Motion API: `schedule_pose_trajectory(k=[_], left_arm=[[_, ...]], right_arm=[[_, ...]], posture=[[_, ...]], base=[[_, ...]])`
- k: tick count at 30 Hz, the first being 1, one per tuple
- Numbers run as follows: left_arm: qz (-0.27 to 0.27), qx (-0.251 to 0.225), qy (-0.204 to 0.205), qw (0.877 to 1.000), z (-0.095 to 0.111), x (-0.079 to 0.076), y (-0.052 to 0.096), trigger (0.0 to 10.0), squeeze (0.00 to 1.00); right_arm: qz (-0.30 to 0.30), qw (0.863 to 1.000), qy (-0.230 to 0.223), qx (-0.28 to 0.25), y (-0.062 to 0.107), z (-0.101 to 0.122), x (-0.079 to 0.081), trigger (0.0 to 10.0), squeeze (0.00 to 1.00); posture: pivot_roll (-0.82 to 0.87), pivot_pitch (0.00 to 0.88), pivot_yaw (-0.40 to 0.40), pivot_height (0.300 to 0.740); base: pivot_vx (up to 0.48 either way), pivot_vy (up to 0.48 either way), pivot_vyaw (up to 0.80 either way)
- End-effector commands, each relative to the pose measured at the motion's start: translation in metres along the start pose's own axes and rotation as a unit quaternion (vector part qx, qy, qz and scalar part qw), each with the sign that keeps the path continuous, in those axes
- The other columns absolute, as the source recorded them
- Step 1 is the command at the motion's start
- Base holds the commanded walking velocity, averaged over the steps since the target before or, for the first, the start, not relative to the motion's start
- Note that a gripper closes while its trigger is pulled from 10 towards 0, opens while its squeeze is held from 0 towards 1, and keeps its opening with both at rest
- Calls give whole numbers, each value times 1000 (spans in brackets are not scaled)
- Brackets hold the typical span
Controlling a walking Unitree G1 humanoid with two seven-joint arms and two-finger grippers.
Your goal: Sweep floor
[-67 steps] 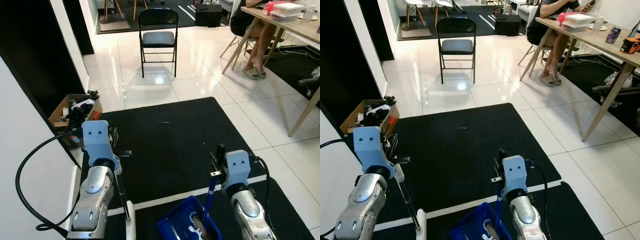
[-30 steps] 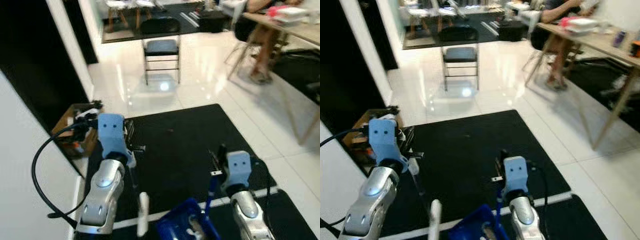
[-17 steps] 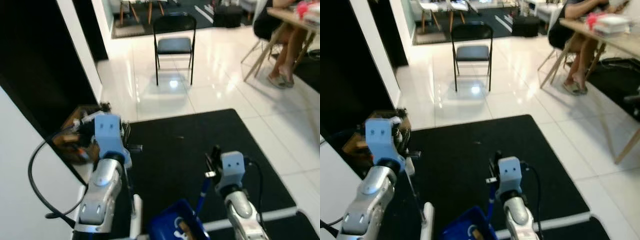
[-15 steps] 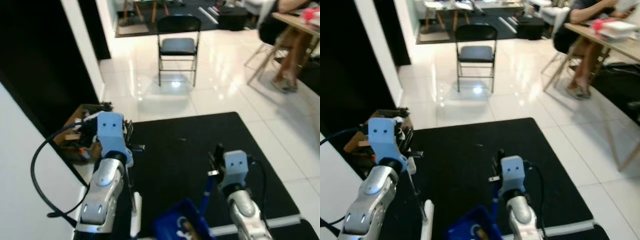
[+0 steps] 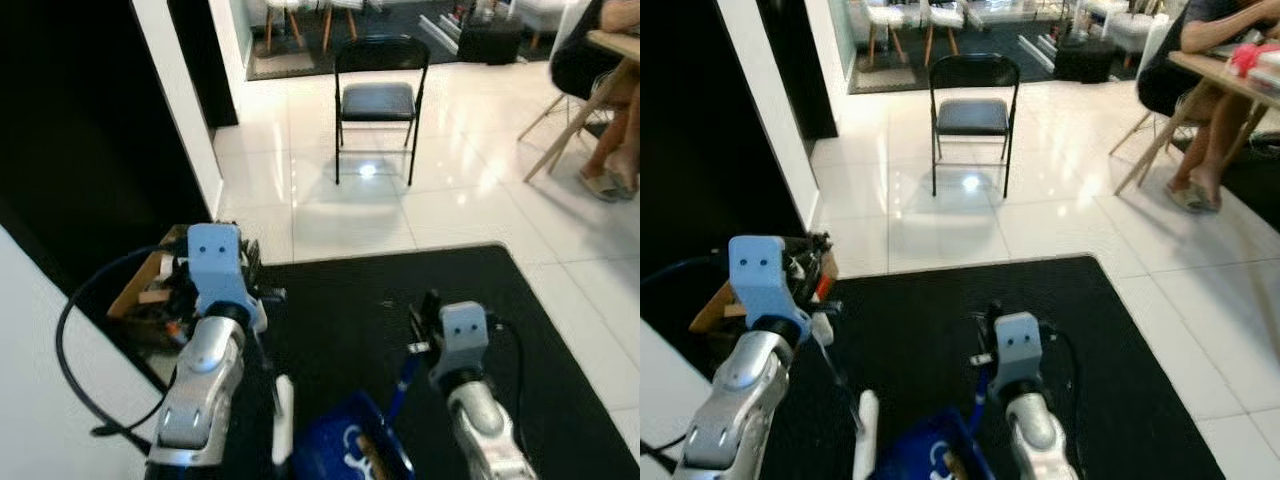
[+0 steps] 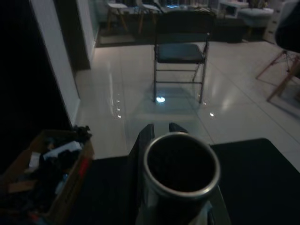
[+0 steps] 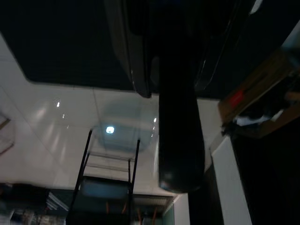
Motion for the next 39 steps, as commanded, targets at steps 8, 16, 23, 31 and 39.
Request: schedule_pose_trajectory(k=[8, 16, 23, 31, 39], left_arm=[[7, -18, -5, 1000, 10, 4, -1, 10000, 0], [5, -19, -5, 1000, 10, 3, -1, 10000, 0], [3, -19, -3, 1000, 10, 2, -2, 10000, 0], [0, -21, -2, 1000, 11, 0, -3, 10000, 0], [-3, -23, -3, 1000, 12, -1, -4, 10000, 0]], right_arm=[[0, 1000, 1, -13, 1, 4, 1, 10000, 0], [-2, 1000, -3, -14, 1, 4, 0, 10000, 0], [-3, 1000, -4, -15, 0, 5, -1, 10000, 0], [-3, 1000, -3, -17, 0, 5, -1, 10000, 0], [-3, 1000, -1, -16, 0, 5, -1, 10000, 0]], posture=[[2, 47, 54, 740], [-1, 48, 53, 740], [-4, 47, 53, 740], [-8, 43, 54, 740], [-10, 40, 56, 740]], base=[[480, 0, 0], [480, 0, 0], [480, 0, 0], [480, 0, 0], [480, 0, 0]])
Point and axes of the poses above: a point about 5 cm out from each wrist's last joint towards the gripper, its own y axis pointing back from the gripper into the wrist, its own z axis along the axis of the wrist's last joint, x = y × z, the point moved 5 cm from there along -y, pointing out of the wrist towards the gripper, and after that the axes turned 7 degrees about -y, right-handed, at the moved point
